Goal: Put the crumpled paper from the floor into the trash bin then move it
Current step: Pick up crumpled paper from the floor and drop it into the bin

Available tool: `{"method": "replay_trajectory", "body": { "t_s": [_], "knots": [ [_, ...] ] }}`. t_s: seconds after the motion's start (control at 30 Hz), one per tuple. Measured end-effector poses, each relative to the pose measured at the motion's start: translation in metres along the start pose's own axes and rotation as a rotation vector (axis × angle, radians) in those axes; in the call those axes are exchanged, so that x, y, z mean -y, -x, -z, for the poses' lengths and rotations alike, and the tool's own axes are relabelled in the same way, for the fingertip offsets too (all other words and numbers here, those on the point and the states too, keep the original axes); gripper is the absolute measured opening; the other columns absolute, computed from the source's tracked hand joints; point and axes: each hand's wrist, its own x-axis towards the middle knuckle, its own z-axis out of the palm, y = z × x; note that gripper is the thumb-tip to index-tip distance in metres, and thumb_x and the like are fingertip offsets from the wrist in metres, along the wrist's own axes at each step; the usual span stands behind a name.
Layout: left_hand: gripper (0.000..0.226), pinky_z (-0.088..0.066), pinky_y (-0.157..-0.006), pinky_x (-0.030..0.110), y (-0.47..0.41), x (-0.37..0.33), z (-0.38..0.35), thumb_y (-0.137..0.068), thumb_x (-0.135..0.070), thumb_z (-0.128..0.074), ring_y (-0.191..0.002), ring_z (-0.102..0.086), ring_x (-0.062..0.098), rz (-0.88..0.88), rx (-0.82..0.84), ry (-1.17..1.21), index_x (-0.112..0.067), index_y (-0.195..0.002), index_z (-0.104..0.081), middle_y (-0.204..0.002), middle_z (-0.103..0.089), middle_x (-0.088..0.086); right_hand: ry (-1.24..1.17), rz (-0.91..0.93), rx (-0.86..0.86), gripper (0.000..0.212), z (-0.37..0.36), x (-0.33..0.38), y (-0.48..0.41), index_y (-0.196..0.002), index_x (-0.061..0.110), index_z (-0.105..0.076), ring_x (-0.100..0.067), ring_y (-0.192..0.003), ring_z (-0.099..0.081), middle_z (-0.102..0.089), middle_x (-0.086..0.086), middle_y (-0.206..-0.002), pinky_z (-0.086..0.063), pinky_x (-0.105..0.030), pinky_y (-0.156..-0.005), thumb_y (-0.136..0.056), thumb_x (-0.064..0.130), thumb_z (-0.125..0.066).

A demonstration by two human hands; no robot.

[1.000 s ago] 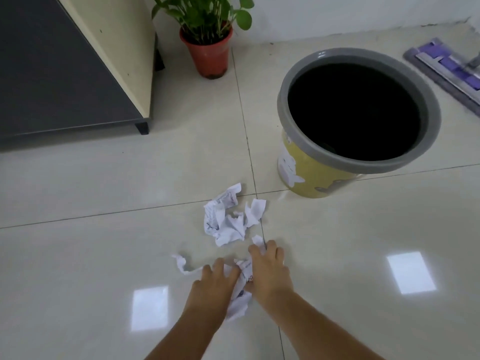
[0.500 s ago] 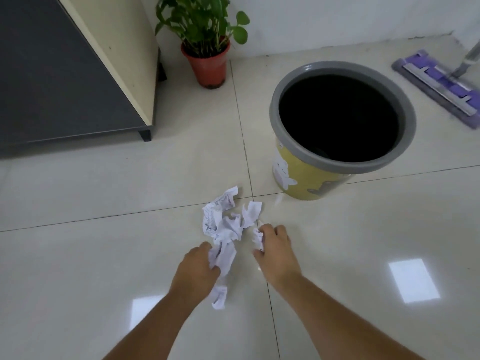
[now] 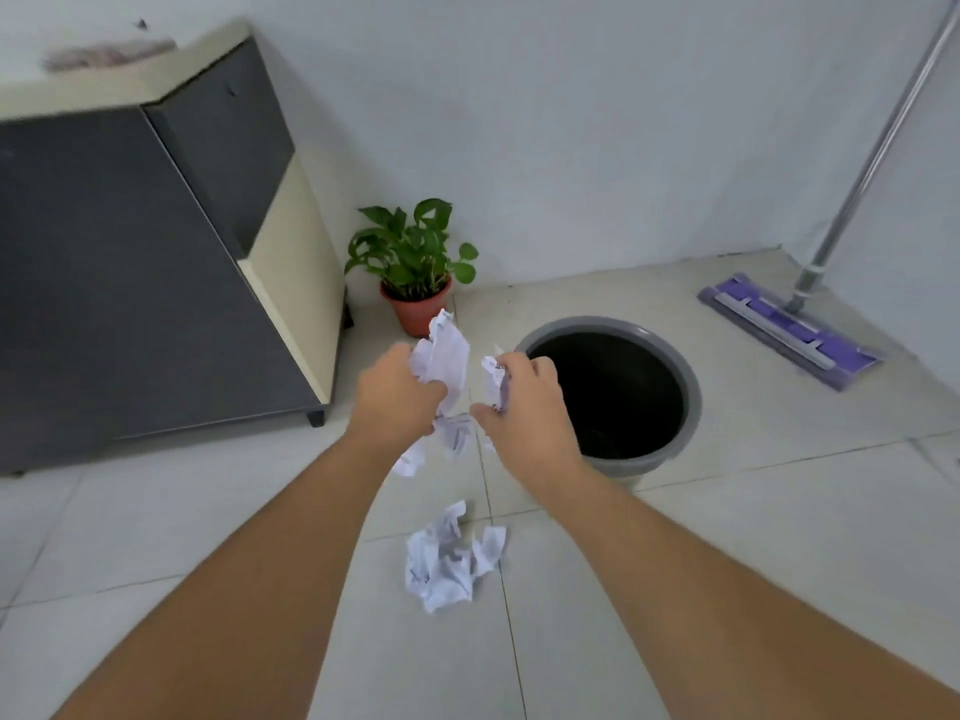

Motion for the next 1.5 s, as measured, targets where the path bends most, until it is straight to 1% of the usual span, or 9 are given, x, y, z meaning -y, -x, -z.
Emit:
{"method": "replay_trajectory", "body": {
  "t_s": [0.17,0.37,0.53,0.73,0.87,0.97,1.1,1.33,1.5],
  "knots": [
    [0.020,-0.048,-0.036,0.018,-0.017,-0.088,-0.028,-0.076,-0.019,-0.062,-0.067,-0.066,0.019,-0.094,-0.017,0.075,-0.022,-0.089,-0.046,-0.083,-0.049,-0.009,0.022,-0.020,-0.188,0.047,0.096,0.000,-0.041,-0.125,0.018,-0.047,-0.017,-0.086,-0.050,-0.036,0.002,-0.105,-0.043,-0.026,-0.079,-0.084,0.021,-0.070],
    [0.037,-0.061,-0.064,0.046,-0.018,-0.131,-0.079,-0.074,-0.019,-0.061,-0.070,-0.070,0.030,-0.211,0.028,0.131,-0.016,-0.110,-0.051,-0.080,-0.043,-0.016,0.062,-0.043,-0.243,0.050,0.140,-0.027,-0.056,-0.126,0.018,-0.047,-0.021,-0.098,-0.052,-0.035,0.002,-0.106,-0.041,-0.025,-0.082,-0.083,0.019,-0.072],
    [0.030,-0.060,-0.068,0.050,-0.028,-0.133,-0.101,-0.073,-0.017,-0.061,-0.077,-0.068,0.032,-0.232,0.042,0.160,-0.021,-0.099,-0.046,-0.084,-0.047,-0.013,0.078,-0.061,-0.250,0.050,0.139,-0.046,-0.060,-0.127,0.019,-0.047,-0.019,-0.095,-0.050,-0.034,0.003,-0.104,-0.038,-0.023,-0.080,-0.084,0.017,-0.072],
    [0.034,-0.062,-0.058,0.042,-0.039,-0.115,-0.128,-0.075,-0.020,-0.064,-0.077,-0.069,0.029,-0.168,0.106,0.218,-0.016,-0.103,-0.046,-0.090,-0.054,-0.006,0.079,-0.115,-0.209,0.054,0.124,-0.071,-0.069,-0.130,0.016,-0.043,-0.024,-0.101,-0.051,-0.035,-0.001,-0.108,-0.042,-0.027,-0.077,-0.083,0.019,-0.071],
    [0.053,-0.062,-0.060,0.046,-0.034,-0.093,-0.143,-0.062,-0.033,-0.069,-0.082,-0.070,0.026,-0.013,0.375,0.167,-0.020,-0.111,-0.055,-0.100,-0.067,0.006,0.079,-0.244,-0.041,0.074,0.113,-0.092,-0.067,-0.145,0.022,-0.030,-0.031,-0.117,-0.050,-0.039,-0.012,-0.131,-0.048,-0.041,-0.096,-0.081,0.011,-0.066],
    [0.056,-0.061,-0.062,0.053,-0.034,-0.075,-0.145,-0.059,-0.034,-0.075,-0.080,-0.071,0.029,-0.032,0.404,0.049,-0.020,-0.109,-0.055,-0.101,-0.068,0.009,0.132,-0.326,0.045,0.086,0.106,-0.100,-0.063,-0.150,0.025,-0.021,-0.030,-0.128,-0.044,-0.036,-0.012,-0.142,-0.042,-0.048,-0.105,-0.079,0.013,-0.068],
    [0.064,-0.062,-0.063,0.043,-0.038,-0.062,-0.131,-0.062,-0.036,-0.079,-0.086,-0.062,0.017,-0.088,0.367,-0.003,-0.027,-0.118,-0.049,-0.110,-0.059,0.000,0.161,-0.363,0.053,0.082,0.088,-0.093,-0.059,-0.149,0.023,-0.024,-0.030,-0.133,-0.041,-0.038,-0.010,-0.146,-0.037,-0.054,-0.109,-0.081,0.016,-0.069],
    [0.065,-0.054,-0.088,0.045,-0.051,-0.017,-0.092,-0.073,-0.041,-0.073,-0.105,-0.058,0.026,-0.056,0.192,-0.086,-0.013,-0.128,-0.051,-0.126,-0.055,0.009,0.177,-0.239,-0.051,0.055,0.054,-0.063,-0.051,-0.137,0.021,-0.043,-0.026,-0.115,-0.051,-0.046,-0.007,-0.133,-0.044,-0.043,-0.100,-0.086,0.026,-0.062],
    [0.076,-0.046,-0.079,0.032,-0.036,0.070,-0.052,-0.070,-0.040,-0.080,-0.103,-0.055,0.022,0.096,0.161,-0.216,-0.015,-0.134,-0.047,-0.135,-0.050,0.011,0.000,-0.091,-0.020,0.045,-0.013,-0.044,-0.028,-0.128,0.023,-0.050,-0.014,-0.100,-0.054,-0.046,0.002,-0.116,-0.049,-0.030,-0.088,-0.085,0.026,-0.065]
  ]
}}
